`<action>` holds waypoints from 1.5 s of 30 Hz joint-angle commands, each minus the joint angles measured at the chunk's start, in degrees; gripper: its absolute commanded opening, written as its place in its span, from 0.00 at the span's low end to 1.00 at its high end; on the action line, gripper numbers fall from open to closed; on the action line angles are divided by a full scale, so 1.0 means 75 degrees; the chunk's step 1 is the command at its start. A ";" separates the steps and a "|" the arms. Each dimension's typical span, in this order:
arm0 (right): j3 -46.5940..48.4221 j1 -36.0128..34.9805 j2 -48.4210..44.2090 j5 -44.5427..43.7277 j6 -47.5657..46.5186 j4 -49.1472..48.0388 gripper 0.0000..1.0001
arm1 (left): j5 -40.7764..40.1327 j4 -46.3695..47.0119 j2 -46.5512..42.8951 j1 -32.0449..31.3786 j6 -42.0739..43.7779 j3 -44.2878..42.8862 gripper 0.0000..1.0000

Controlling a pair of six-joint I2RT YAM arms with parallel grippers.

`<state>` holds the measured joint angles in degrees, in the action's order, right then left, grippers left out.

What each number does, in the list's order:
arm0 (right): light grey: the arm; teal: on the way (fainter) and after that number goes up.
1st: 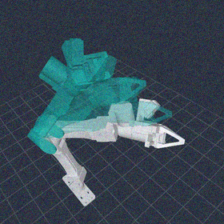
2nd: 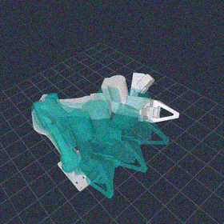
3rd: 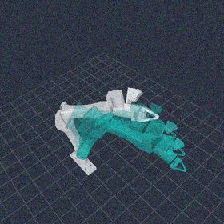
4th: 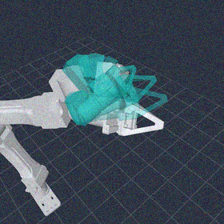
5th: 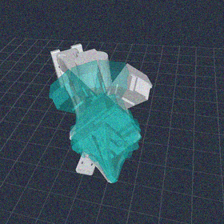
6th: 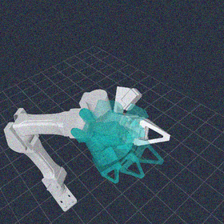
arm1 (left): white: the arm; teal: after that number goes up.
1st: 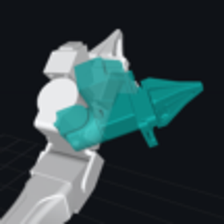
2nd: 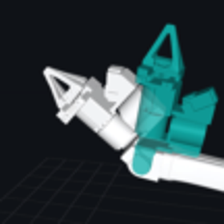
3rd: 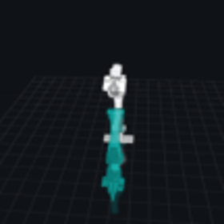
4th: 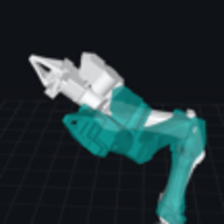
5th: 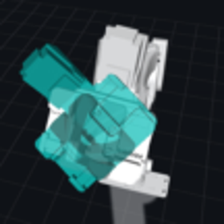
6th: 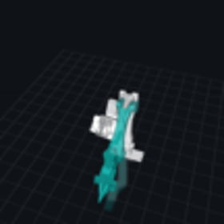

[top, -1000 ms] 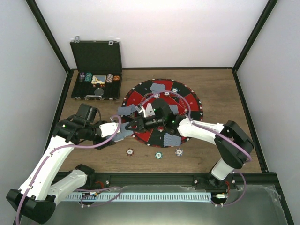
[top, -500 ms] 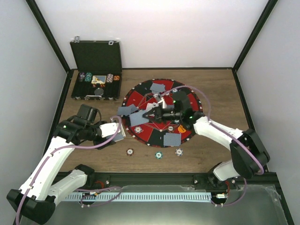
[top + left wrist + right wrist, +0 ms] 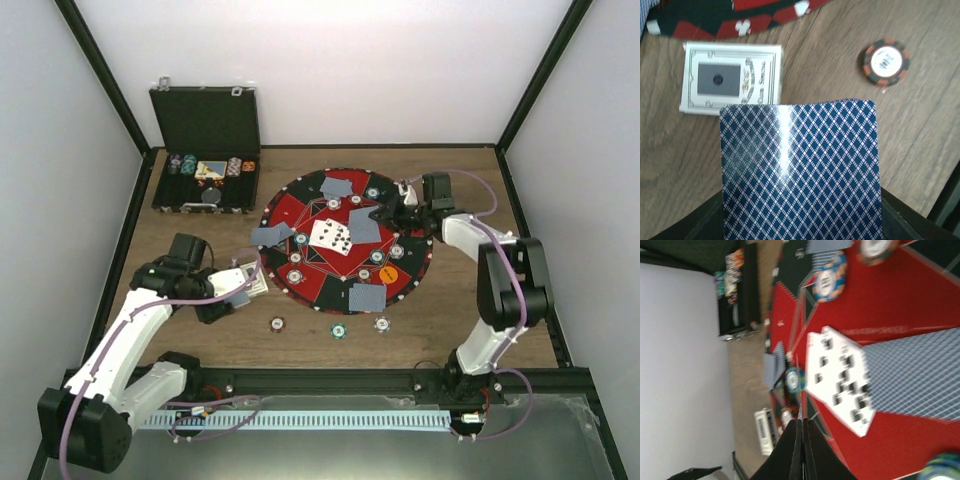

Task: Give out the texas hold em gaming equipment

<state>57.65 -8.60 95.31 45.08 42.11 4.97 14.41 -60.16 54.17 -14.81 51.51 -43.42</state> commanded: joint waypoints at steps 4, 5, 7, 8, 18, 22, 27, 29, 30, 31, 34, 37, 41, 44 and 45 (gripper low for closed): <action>0.0935 0.0394 0.1473 -0.0419 -0.0858 0.0604 0.01 | 0.0151 0.0652 0.0401 0.1552 0.1147 0.0788 0.06; 0.1026 0.0407 0.1576 -0.0548 -0.0908 0.0659 0.01 | 0.0152 0.0746 0.0572 0.1664 0.1186 0.0868 0.06; 0.1189 0.0437 0.1750 -0.0670 -0.1005 0.0776 0.01 | 0.0201 0.0763 0.0838 0.1746 0.1295 0.0984 0.06; 0.1273 0.0452 0.1813 -0.0760 -0.1052 0.0846 0.01 | 0.0218 0.0763 0.0883 0.1758 0.1374 0.1061 0.06; 0.1406 0.0509 0.2096 -0.1211 -0.1278 0.1211 0.17 | 0.0374 0.1203 0.0172 0.1763 0.2165 0.1887 0.08; 0.1278 0.0512 0.1684 -0.1369 -0.1324 0.1365 0.43 | 0.0522 0.1535 0.0778 0.1741 0.1989 0.1898 0.14; 0.1235 0.0514 0.1224 -0.1522 -0.1411 0.1643 0.63 | 0.0636 0.1807 0.1056 0.1692 0.2109 0.1960 0.31; 0.1232 0.0505 0.1051 -0.1514 -0.1444 0.1777 0.70 | 0.0600 0.1928 0.1141 0.1670 0.2135 0.2006 0.45; 0.1226 0.0510 0.0951 -0.1511 -0.1457 0.1836 0.74 | 0.0589 0.1945 0.1179 0.1655 0.2171 0.2013 0.54; 0.1215 0.0511 0.0813 -0.1511 -0.1471 0.1875 0.77 | 0.0567 0.1959 0.1223 0.1656 0.2203 0.2034 0.61; 0.1205 0.0505 0.0520 -0.1618 -0.1526 0.2050 0.86 | 0.0507 0.1921 0.1300 0.1654 0.2294 0.2056 0.81; 0.1284 0.0509 0.0266 -0.1710 -0.1618 0.2291 0.92 | 0.0508 0.1628 0.1395 0.1653 0.2270 0.1831 0.91; 0.1481 0.0503 -0.0008 -0.1815 -0.1763 0.2629 1.00 | 0.0607 0.1015 0.1442 0.1658 0.2226 0.1364 1.00; 0.1633 0.0506 -0.0200 -0.1965 -0.1825 0.2825 1.00 | 0.0627 0.0798 0.1261 0.1657 0.2161 0.1041 1.00; 0.1660 0.0506 -0.0279 -0.2057 -0.1849 0.2884 1.00 | 0.0648 0.0727 0.1200 0.1651 0.2157 0.0910 1.00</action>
<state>66.83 -5.37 96.23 32.08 29.80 23.14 17.19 -51.22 64.93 -2.24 67.24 -32.80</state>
